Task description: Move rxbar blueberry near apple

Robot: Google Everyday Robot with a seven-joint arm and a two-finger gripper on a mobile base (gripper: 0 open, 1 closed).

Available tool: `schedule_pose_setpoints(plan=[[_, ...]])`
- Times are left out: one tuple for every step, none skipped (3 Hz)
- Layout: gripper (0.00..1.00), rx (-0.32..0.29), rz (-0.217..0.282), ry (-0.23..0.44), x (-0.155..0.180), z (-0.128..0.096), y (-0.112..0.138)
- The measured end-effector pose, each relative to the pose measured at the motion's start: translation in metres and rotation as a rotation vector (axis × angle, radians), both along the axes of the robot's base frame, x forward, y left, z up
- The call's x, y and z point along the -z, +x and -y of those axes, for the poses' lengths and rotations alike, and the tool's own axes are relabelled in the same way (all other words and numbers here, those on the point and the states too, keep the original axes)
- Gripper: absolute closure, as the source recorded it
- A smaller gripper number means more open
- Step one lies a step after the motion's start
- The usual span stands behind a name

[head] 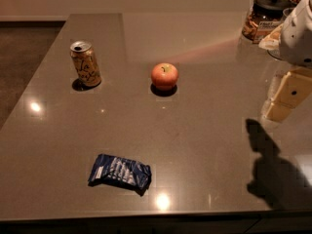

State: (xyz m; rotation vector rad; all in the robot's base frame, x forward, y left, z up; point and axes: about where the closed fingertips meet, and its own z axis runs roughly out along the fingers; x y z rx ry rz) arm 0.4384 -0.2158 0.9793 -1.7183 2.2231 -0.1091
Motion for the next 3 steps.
schedule_pose_setpoints(plan=[[0.0,0.0,0.0,0.0,0.0,0.0,0.0],[0.0,-0.021,-0.006,0.009,0.001,-0.011,0.005],[0.0,-0.075,-0.024,0.04,0.008,-0.038,0.007]])
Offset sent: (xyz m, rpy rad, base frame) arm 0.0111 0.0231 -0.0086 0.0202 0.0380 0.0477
